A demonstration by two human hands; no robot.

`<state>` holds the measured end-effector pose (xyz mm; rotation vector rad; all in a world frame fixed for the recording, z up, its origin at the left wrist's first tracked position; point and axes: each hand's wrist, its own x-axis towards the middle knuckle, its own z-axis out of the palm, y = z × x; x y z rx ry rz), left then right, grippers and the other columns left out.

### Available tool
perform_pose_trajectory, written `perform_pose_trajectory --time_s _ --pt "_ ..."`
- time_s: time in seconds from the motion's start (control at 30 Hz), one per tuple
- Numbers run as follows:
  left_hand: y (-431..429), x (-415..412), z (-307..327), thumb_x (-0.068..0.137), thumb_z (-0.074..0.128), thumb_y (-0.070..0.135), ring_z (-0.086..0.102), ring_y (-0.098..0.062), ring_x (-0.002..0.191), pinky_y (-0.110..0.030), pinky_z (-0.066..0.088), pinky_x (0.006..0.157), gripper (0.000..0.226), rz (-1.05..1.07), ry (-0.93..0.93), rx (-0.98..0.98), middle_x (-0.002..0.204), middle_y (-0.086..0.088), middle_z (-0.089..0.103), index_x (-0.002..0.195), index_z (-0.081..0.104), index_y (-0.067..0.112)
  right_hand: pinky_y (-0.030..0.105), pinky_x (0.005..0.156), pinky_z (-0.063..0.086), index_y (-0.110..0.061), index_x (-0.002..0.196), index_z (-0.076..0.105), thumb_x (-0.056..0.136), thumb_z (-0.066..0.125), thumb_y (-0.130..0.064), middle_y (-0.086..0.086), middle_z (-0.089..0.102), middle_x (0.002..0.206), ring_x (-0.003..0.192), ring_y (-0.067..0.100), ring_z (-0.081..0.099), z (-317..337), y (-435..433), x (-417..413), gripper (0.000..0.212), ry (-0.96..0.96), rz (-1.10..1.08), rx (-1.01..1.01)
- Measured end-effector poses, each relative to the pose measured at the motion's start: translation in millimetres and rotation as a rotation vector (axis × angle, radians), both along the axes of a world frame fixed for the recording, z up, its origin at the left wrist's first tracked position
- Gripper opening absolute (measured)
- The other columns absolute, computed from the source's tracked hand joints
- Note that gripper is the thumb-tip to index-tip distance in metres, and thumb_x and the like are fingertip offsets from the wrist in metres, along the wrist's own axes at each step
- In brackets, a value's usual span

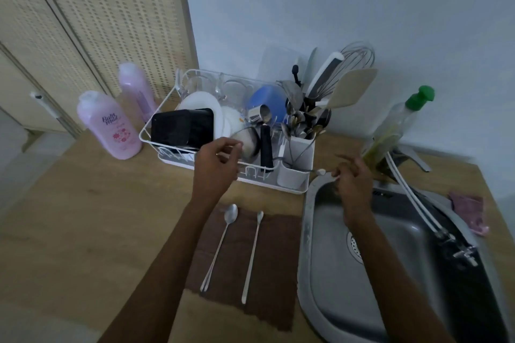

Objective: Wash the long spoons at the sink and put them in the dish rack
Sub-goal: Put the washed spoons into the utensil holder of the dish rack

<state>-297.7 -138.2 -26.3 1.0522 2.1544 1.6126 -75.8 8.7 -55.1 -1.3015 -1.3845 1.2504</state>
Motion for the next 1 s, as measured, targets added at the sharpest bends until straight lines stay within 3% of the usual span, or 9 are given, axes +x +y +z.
perform_pose_trajectory --time_s 0.1,0.2,0.33,0.43,0.53,0.63,0.8,0.9,1.0 --pt "-32 1 -38 0.088 0.065 0.026 0.066 -0.011 0.051 -0.032 0.056 0.054 0.009 0.047 0.013 -0.141 0.065 0.003 0.069 0.083 0.072 0.023 0.026 0.049 0.040 -0.011 0.103 0.067 0.100 0.048 -0.008 0.005 0.063 0.074 0.060 0.020 0.053 -49 -35 5 0.020 -0.155 0.013 -0.149" --pt "-53 1 -80 0.081 0.065 0.026 0.069 -0.011 0.072 -0.030 0.057 0.074 0.012 0.017 0.037 -0.410 0.080 0.002 0.074 0.088 0.075 0.024 0.035 0.072 0.052 -0.018 0.095 0.068 0.096 0.051 -0.013 0.005 0.071 0.092 0.085 0.026 0.066 -84 -73 -6 0.018 -0.402 0.218 -0.051" --pt "-59 9 -98 0.079 0.065 0.027 0.069 -0.018 0.080 -0.024 0.048 0.065 0.011 -0.150 0.148 -0.550 0.079 0.002 0.073 0.080 0.075 0.023 0.029 0.076 0.048 -0.016 0.091 0.072 0.088 0.044 -0.036 0.000 0.073 0.094 0.087 0.019 0.066 -80 -104 -45 0.034 -0.535 0.475 0.181" --pt "-55 12 -95 0.074 0.069 0.025 0.069 -0.015 0.080 -0.019 0.042 0.062 0.014 -0.139 0.148 -0.568 0.079 0.001 0.074 0.085 0.077 0.022 0.030 0.075 0.048 -0.017 0.097 0.072 0.088 0.063 -0.029 0.001 0.073 0.096 0.091 0.019 0.066 -85 -111 -61 0.017 -0.653 0.470 0.256" --pt "-51 11 -95 0.067 0.066 0.025 0.070 -0.014 0.081 -0.016 0.039 0.062 0.020 -0.132 0.111 -0.578 0.079 0.001 0.075 0.083 0.077 0.021 0.031 0.073 0.049 -0.021 0.086 0.067 0.088 0.067 -0.026 -0.003 0.070 0.088 0.085 0.018 0.065 -96 -112 -61 0.006 -0.699 0.419 0.245" --pt "-48 7 -91 0.074 0.070 0.018 0.069 -0.012 0.077 -0.016 0.041 0.063 0.013 -0.102 0.070 -0.538 0.076 0.003 0.074 0.082 0.077 0.026 0.033 0.074 0.052 -0.022 0.082 0.067 0.087 0.067 -0.024 -0.004 0.070 0.085 0.082 0.019 0.066 -96 -108 -59 0.005 -0.642 0.352 0.181" --pt "-50 7 -58 0.078 0.074 0.017 0.066 -0.001 0.068 -0.020 0.047 0.060 0.011 -0.093 -0.047 -0.306 0.072 0.007 0.071 0.076 0.075 0.028 0.025 0.065 0.044 -0.017 0.080 0.073 0.083 0.077 -0.016 -0.003 0.067 0.072 0.069 0.010 0.062 -45 -99 -41 0.005 -0.366 0.287 0.152" --pt "-60 15 -32 0.086 0.066 0.005 0.063 -0.011 0.053 -0.018 0.045 0.047 0.011 -0.125 -0.187 -0.139 0.077 -0.004 0.073 0.083 0.071 0.014 0.017 0.060 0.044 -0.019 0.075 0.074 0.081 0.079 -0.014 -0.007 0.066 0.069 0.067 0.002 0.058 -8 -104 -21 0.010 -0.291 0.332 0.270" --pt "-69 24 -18 0.092 0.058 -0.001 0.063 -0.016 0.057 -0.017 0.044 0.046 0.014 -0.160 -0.241 -0.042 0.080 -0.013 0.071 0.088 0.066 0.009 0.012 0.058 0.043 -0.018 0.080 0.076 0.082 0.079 -0.015 -0.009 0.067 0.072 0.071 0.001 0.059 10 -111 -13 0.005 -0.259 0.352 0.330"
